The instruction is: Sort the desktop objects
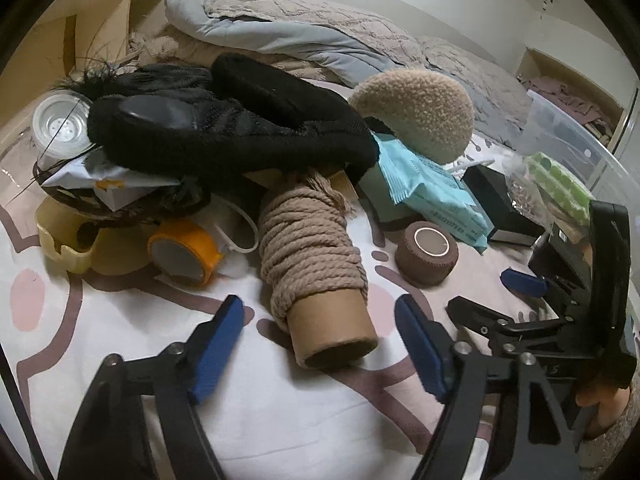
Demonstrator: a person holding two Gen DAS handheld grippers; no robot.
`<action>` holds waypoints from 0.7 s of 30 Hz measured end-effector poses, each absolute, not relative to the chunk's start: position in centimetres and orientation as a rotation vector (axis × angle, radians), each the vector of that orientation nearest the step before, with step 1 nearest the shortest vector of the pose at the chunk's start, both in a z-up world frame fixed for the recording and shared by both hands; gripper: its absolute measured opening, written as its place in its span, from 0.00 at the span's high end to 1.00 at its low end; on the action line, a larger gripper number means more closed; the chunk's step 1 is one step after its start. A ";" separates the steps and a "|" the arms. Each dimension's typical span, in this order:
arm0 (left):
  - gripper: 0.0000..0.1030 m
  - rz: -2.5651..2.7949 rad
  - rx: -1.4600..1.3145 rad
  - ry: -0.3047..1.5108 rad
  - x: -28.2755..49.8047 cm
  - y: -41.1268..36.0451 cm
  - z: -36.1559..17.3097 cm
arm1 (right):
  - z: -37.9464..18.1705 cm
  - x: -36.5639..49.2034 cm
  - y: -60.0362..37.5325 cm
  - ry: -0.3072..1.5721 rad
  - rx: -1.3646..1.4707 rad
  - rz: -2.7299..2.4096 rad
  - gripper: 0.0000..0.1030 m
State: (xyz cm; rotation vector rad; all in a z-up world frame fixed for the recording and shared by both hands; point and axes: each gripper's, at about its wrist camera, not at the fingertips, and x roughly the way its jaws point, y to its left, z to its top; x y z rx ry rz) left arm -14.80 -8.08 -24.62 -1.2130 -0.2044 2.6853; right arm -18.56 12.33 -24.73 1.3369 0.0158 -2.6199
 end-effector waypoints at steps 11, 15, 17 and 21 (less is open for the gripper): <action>0.51 2.678 -1.245 -0.156 -14.7 -7.8 -24.9 | -24.9 -18.0 12.7 0.011 1.322 -2.632 0.00; 0.53 2.687 -1.244 -0.151 -14.4 -8.0 -24.7 | -25.1 -17.9 12.8 0.019 1.311 -2.643 0.00; 0.53 2.686 -1.245 -0.119 -13.9 -7.9 -24.4 | -25.1 -17.9 13.0 0.013 1.306 -2.643 0.00; 0.53 2.669 -1.259 -0.082 -12.6 -8.1 -24.1 | -25.0 -17.7 12.9 0.022 1.305 -2.648 0.00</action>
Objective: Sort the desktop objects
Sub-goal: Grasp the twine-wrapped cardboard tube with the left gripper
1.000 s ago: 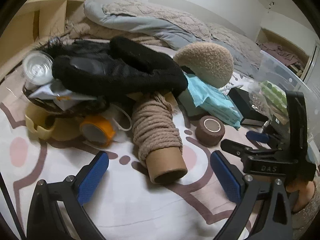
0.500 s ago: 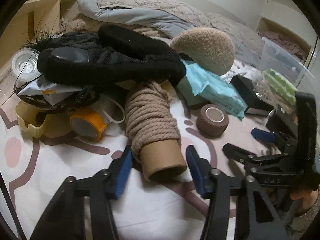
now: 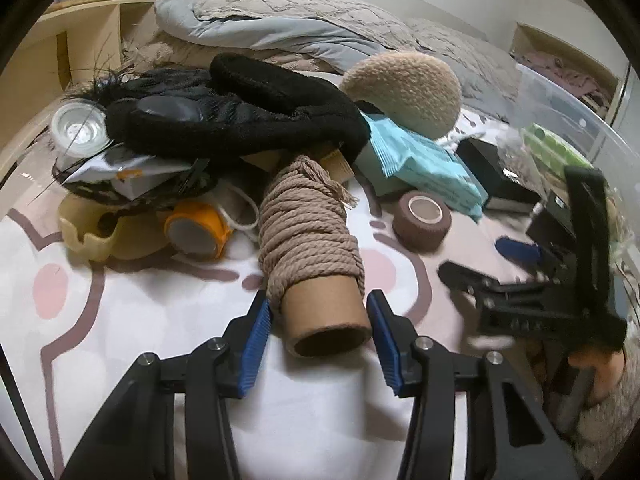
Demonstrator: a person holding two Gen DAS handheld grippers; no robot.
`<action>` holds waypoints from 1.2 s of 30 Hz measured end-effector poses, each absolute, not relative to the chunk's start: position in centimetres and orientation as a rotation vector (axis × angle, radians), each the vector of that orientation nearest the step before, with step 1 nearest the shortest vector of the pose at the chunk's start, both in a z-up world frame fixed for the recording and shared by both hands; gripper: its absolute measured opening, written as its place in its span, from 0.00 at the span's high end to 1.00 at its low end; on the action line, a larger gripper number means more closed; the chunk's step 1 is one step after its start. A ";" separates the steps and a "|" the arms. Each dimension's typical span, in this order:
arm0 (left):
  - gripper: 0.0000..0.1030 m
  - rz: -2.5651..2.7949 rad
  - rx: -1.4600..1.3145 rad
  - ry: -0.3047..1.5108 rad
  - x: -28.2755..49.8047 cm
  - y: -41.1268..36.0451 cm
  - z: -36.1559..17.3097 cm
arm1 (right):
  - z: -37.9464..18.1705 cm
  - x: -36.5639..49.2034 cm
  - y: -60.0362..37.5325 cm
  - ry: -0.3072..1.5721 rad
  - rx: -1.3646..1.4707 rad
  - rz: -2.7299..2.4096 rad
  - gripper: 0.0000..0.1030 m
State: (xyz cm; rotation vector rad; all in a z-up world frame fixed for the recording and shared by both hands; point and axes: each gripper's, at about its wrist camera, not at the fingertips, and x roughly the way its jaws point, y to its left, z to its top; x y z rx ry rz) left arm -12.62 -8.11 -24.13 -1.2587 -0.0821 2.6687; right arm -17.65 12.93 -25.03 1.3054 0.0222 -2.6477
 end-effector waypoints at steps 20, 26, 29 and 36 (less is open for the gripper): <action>0.59 2.459 -1.455 -0.004 -3.4 -13.9 -22.1 | -25.0 -17.6 12.0 0.005 1.298 -2.646 0.00; 0.25 2.559 -1.359 0.058 -3.3 -13.7 -20.0 | -25.0 -17.8 12.5 -0.001 1.296 -2.644 0.00; 0.25 2.560 -1.324 0.053 -4.7 -12.9 -19.5 | -24.9 -17.9 12.6 -0.001 1.296 -2.644 0.00; 0.25 2.501 -1.378 0.144 -7.9 -10.0 -21.8 | -25.0 -18.1 12.9 -0.030 1.288 -2.637 0.00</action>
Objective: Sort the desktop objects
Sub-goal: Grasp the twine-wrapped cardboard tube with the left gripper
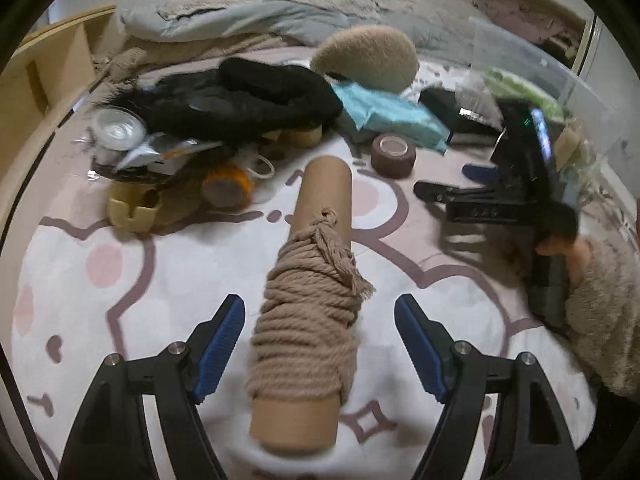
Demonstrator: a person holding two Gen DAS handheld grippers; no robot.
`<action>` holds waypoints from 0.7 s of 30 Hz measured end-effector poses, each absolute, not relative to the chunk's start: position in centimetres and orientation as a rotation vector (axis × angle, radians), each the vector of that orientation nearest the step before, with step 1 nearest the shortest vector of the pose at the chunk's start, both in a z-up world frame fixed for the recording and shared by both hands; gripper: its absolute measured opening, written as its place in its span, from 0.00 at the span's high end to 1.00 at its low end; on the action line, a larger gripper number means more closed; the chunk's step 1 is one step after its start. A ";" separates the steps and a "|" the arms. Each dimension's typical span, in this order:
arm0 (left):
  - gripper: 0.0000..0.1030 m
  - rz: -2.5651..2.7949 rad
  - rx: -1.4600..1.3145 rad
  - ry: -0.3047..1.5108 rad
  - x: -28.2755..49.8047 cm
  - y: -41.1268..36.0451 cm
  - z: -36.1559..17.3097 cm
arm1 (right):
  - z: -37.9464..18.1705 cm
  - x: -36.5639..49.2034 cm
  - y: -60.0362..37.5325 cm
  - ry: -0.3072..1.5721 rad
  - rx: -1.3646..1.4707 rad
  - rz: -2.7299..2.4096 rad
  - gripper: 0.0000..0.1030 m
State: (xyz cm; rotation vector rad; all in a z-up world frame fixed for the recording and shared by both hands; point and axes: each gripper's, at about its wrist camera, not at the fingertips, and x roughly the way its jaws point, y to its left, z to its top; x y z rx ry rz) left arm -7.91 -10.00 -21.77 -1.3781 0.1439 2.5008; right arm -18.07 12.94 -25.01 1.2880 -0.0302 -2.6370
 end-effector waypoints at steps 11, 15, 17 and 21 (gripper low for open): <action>0.38 2.530 -1.394 0.029 -8.3 -11.0 -23.8 | -25.0 -18.2 13.2 -0.026 1.303 -2.627 0.00; 0.38 2.529 -1.371 0.039 -8.0 -10.7 -23.8 | -24.3 -18.3 13.2 -0.052 1.279 -2.581 0.00; 0.38 2.527 -1.366 0.040 -7.8 -10.7 -23.8 | -23.9 -18.5 13.0 -0.051 1.267 -2.552 0.00; 0.38 2.520 -1.361 0.035 -7.7 -10.7 -23.8 | -23.3 -18.9 11.8 -0.001 1.234 -2.530 0.00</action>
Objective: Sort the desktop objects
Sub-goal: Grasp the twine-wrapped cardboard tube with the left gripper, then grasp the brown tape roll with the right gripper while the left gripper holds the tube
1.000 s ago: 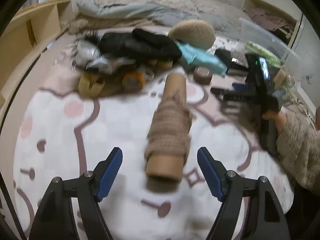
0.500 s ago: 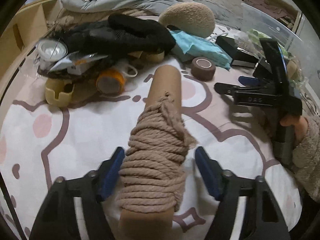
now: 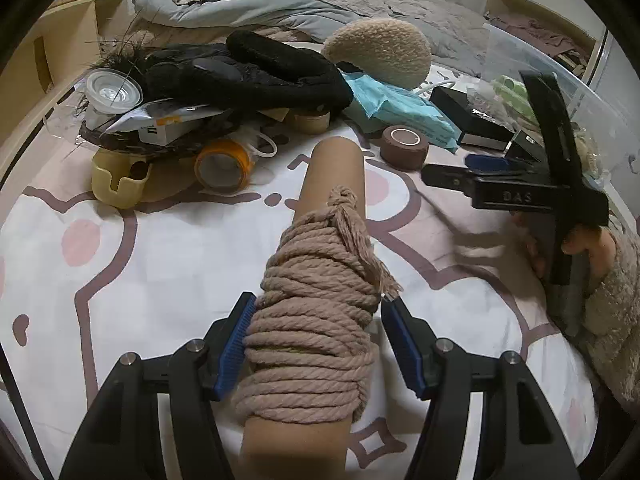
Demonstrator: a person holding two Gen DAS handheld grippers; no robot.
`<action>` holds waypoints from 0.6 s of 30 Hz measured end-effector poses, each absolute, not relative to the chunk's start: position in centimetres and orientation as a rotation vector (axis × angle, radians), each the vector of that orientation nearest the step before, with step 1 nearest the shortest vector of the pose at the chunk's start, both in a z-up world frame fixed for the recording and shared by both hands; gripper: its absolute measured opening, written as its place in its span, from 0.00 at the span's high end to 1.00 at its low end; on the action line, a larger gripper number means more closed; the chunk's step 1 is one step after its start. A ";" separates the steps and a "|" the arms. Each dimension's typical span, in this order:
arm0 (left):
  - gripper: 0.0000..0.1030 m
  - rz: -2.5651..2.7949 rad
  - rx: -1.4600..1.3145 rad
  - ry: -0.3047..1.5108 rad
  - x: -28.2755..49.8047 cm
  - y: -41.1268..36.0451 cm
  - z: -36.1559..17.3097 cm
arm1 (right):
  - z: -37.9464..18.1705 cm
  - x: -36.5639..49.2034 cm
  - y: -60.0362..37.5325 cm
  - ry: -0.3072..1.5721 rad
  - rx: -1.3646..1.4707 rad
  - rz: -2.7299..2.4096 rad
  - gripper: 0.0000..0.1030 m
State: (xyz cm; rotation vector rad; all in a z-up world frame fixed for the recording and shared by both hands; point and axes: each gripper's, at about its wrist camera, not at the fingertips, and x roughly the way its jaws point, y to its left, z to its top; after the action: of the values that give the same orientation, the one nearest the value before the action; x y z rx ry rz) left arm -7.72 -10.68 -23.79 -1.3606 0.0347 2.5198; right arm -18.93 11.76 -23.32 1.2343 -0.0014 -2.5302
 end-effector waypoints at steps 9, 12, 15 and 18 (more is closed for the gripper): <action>0.38 2.505 -1.386 0.015 -7.7 -10.8 -24.1 | -23.0 -20.1 9.9 0.036 1.239 -2.456 0.14; 0.38 2.505 -1.387 0.005 -7.7 -10.9 -24.1 | -22.6 -20.8 9.4 0.044 1.237 -2.429 0.14; 0.38 2.507 -1.398 0.015 -7.8 -10.7 -24.0 | -22.5 -21.5 8.4 0.111 1.253 -2.418 0.16; 0.38 2.506 -1.405 0.033 -7.8 -10.5 -24.1 | -22.8 -22.2 7.3 0.183 1.285 -2.421 0.33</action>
State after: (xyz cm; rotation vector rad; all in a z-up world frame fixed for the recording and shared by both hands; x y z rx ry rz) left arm -7.81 -10.55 -24.11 -1.4051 0.0325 2.5064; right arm -22.24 7.34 -22.79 1.2851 0.1831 -2.4212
